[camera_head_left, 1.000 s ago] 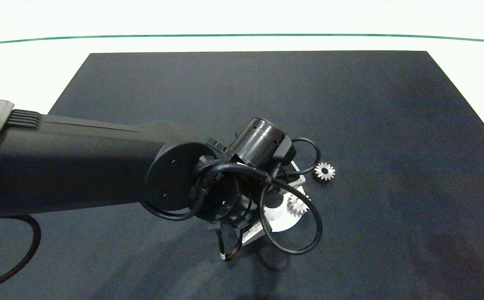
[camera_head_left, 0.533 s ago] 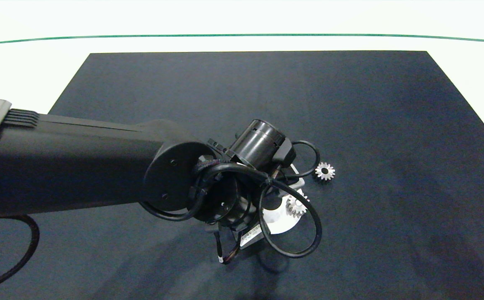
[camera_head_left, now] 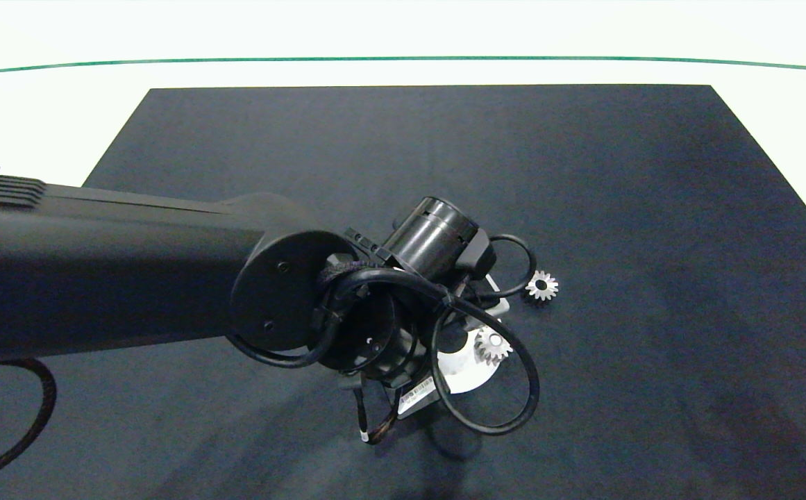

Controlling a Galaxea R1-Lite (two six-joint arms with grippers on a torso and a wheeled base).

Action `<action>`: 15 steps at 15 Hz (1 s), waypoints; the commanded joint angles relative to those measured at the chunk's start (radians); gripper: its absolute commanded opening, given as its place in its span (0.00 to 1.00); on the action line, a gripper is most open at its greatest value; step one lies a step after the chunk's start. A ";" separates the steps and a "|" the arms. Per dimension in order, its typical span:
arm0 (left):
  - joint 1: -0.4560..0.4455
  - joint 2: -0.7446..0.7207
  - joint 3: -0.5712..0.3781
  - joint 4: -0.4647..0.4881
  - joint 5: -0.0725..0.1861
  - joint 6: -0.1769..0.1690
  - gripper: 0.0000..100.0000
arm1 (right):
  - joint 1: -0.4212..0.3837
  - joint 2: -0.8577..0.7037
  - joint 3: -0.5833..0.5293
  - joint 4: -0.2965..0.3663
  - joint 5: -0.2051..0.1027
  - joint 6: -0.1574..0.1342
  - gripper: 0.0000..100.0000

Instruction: Remove an incorrectly installed larger gear and replace it with the correct smaller gear

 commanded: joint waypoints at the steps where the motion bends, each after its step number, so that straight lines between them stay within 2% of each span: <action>1: -0.020 -0.012 -0.004 0.001 0.002 -0.002 0.34 | -0.001 -0.006 0.000 0.001 0.000 0.000 1.00; 11: -0.011 -0.074 -0.041 0.008 0.002 -0.011 0.34 | -0.001 -0.026 0.000 0.001 -0.004 -0.001 1.00; 14: 0.026 -0.121 -0.075 0.072 0.002 -0.011 0.34 | -0.007 -0.034 0.002 0.003 -0.009 -0.001 1.00; 15: 0.063 -0.138 -0.082 0.089 0.002 -0.011 0.34 | -0.020 -0.034 0.002 0.003 -0.009 -0.003 1.00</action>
